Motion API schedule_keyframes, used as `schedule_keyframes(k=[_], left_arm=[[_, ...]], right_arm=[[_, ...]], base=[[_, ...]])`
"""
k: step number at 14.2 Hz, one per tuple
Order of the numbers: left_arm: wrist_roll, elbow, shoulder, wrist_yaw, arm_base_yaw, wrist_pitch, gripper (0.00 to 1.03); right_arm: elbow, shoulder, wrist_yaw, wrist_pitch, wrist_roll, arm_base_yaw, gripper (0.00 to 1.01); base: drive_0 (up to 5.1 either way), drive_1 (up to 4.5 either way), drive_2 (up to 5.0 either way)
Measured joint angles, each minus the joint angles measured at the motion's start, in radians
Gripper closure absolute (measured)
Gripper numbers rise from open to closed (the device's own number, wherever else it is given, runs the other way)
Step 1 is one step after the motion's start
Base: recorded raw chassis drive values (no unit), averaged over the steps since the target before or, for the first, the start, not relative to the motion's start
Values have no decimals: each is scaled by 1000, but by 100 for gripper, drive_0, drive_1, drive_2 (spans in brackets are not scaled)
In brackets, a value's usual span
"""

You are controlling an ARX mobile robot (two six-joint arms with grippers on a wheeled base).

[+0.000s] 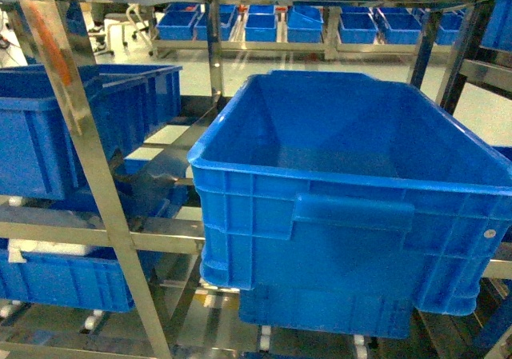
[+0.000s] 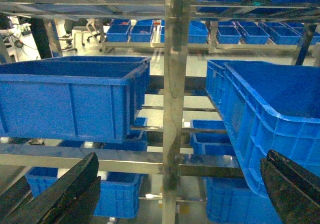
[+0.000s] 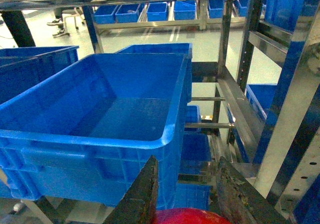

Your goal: Pick red block from blue box to shelf

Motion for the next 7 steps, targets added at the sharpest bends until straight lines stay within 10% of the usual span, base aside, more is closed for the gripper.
schedule_keyframes(k=[7], left_arm=[[0, 0, 0, 0, 0, 0, 5]], right_arm=[[0, 0, 0, 0, 0, 0, 73]], base=[[0, 0, 0]])
